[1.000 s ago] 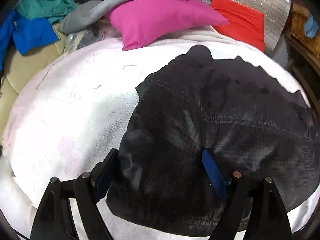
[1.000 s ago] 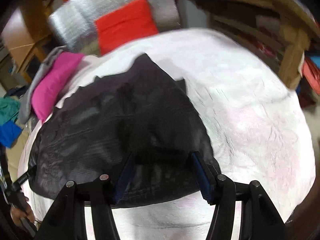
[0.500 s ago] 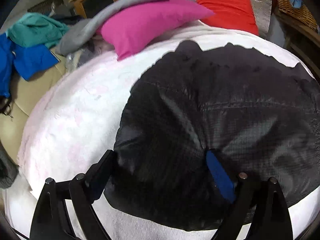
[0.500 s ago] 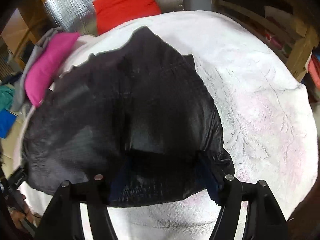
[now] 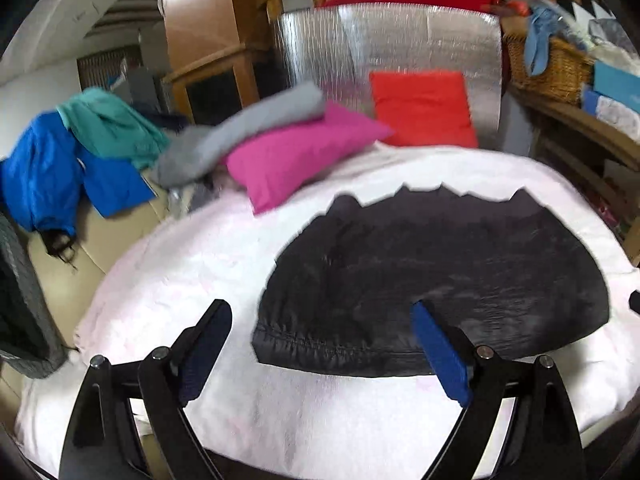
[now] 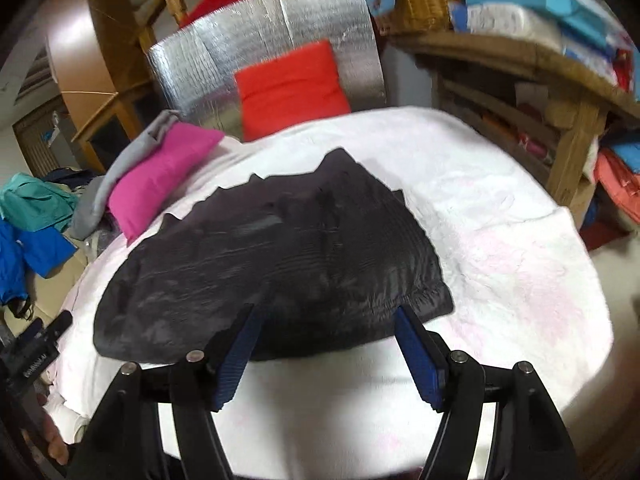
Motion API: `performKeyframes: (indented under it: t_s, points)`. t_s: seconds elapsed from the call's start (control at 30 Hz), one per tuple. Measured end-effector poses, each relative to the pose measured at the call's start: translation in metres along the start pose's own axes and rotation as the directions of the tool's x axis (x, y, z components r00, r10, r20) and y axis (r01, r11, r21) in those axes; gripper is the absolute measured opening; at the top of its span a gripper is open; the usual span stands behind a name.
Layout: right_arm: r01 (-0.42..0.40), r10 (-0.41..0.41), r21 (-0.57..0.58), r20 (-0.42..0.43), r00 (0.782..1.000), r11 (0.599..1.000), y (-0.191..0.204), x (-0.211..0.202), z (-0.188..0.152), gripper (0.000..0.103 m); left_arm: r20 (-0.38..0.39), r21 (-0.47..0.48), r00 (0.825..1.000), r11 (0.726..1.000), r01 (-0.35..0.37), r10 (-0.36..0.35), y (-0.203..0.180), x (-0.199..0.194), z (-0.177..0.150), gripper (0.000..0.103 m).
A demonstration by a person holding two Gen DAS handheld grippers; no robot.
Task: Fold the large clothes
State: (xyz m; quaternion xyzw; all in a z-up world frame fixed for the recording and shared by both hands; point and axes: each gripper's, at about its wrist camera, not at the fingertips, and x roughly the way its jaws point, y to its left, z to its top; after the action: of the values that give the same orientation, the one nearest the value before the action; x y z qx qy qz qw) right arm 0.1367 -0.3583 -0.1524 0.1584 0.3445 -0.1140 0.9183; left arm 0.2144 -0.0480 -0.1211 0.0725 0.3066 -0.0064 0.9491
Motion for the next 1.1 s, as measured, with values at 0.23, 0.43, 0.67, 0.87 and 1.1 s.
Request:
performKeyframes:
  t_s: [0.23,0.43,0.67,0.87,1.1]
  points:
    - [-0.003,0.011,-0.078,0.105,0.994,0.997,0.018,-0.090,-0.006,0.078,0.136,-0.045,0.991,0.999,0.016,-0.010,0.021,-0.089,0.011,0.093]
    - [0.011,0.018,-0.145,0.197,0.980,0.989,0.046,-0.159,-0.011,0.082,0.203,-0.096,0.979,0.994,0.051,-0.030,0.038,-0.154,0.006,0.094]
    - [0.000,0.036,-0.166,0.209,0.977,0.986,0.071,-0.206,-0.022,0.084,0.249,-0.118,0.967,0.993,-0.028,0.057,0.047,-0.203,0.000,0.095]
    - [-0.006,0.041,-0.151,0.224,0.974,0.988,0.085,-0.227,-0.026,0.084,0.276,-0.132,0.960,0.991,-0.020,0.056,0.053,-0.228,0.000,0.095]
    - [0.004,0.021,-0.118,0.216,0.976,0.993,0.100,-0.238,-0.031,0.084,0.310,-0.130,0.948,0.991,-0.035,0.074,0.054,-0.252,-0.004,0.096]
